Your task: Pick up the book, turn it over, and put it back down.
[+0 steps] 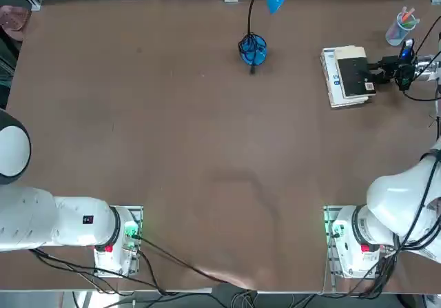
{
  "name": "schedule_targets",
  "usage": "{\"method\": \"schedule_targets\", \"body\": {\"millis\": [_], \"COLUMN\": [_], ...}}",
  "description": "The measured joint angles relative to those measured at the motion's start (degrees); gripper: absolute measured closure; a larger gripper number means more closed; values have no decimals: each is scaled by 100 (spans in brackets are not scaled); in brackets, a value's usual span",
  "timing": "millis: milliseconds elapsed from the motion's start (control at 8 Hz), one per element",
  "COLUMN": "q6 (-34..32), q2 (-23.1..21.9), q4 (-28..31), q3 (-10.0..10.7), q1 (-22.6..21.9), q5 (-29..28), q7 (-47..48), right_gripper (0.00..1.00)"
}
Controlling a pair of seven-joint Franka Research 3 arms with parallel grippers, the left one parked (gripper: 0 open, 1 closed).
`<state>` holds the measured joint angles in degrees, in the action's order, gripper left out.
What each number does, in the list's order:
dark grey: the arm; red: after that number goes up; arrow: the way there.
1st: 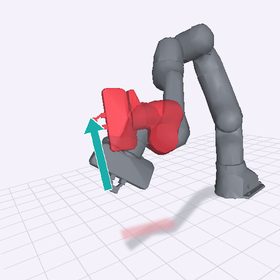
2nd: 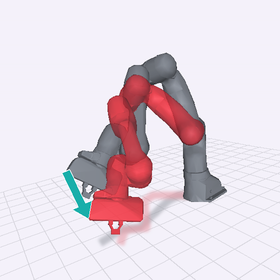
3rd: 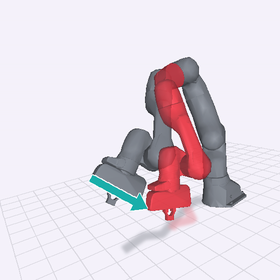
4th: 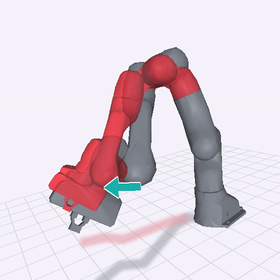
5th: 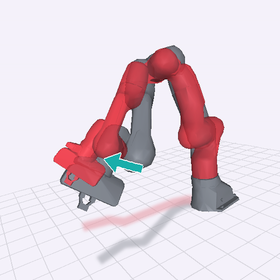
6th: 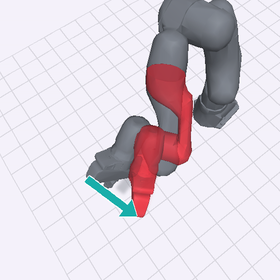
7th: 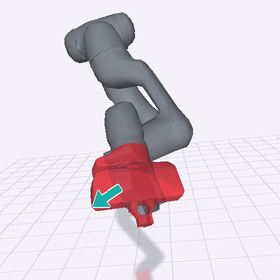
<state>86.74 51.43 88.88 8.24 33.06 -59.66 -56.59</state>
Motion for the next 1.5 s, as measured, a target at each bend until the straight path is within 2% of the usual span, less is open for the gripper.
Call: {"method": "schedule_targets", "body": {"millis": [125, 375, 625, 750, 1000, 1250, 1500], "q6": [-1, -12, -148, -288, -668, -721, -287], "q2": [0, 14, 13, 12, -59, -643, -1673], "q4": [-3, -5, -53, -213, -911, -1560, -1840], "q3": [-1, -1, -1, 9, 50, 50, 14], "q1": [1, 15, 40, 46, 46, -129, -829], "q5": [0, -3, -27, 14, 434, 1456, 3136], "q7": [-9, -113, -191, -204, -150, 481, 1361], "right_gripper": [35, 80, 87, 87, 87, 87, 88]}}
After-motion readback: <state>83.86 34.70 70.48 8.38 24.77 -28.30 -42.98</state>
